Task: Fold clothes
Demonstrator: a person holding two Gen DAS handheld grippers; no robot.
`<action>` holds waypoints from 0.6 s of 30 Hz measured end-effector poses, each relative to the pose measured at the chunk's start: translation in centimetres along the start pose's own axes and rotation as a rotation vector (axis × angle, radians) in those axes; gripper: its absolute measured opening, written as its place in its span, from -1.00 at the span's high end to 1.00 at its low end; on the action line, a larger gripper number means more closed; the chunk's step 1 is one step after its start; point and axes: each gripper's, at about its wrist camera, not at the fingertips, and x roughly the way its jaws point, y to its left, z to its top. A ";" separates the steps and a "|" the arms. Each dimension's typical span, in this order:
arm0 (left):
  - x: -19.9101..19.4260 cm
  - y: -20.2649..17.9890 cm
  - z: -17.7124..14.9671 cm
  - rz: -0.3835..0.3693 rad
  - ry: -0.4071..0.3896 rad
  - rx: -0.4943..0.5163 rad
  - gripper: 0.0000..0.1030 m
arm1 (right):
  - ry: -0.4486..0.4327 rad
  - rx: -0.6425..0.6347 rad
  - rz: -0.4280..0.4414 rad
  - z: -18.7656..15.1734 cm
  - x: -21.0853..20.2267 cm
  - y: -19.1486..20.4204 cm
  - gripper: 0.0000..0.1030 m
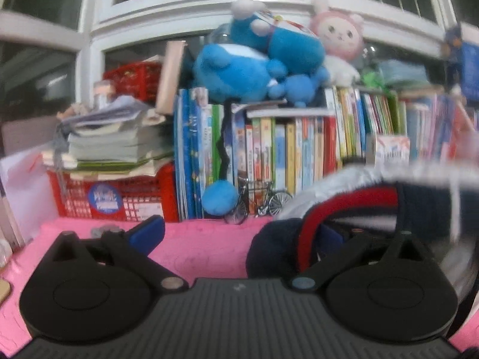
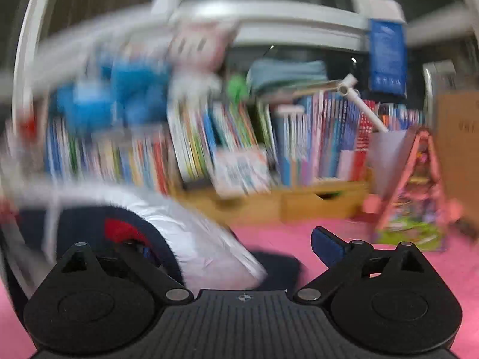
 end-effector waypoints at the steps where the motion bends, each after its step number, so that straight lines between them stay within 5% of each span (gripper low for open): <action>1: -0.4 0.4 0.3 -0.013 -0.002 -0.018 -1.00 | 0.013 -0.091 -0.030 -1.1 -0.3 1.0 -0.90; 5: -2.5 1.4 1.1 -0.072 -0.006 -0.058 -1.00 | 0.053 -0.188 -0.037 -3.8 -1.7 3.1 -0.90; 10: -5.3 1.8 -0.2 -0.310 0.017 -0.039 -1.00 | 0.023 -0.094 0.045 -3.6 -2.4 4.7 -0.90; 15: -6.5 0.3 -2.3 -0.258 0.036 0.102 -1.00 | -0.104 -0.082 0.089 -1.6 -2.5 7.5 -0.90; 18: -6.2 -1.6 -3.9 -0.229 0.069 0.224 -1.00 | -0.183 0.113 0.237 -0.2 -3.9 5.9 -0.90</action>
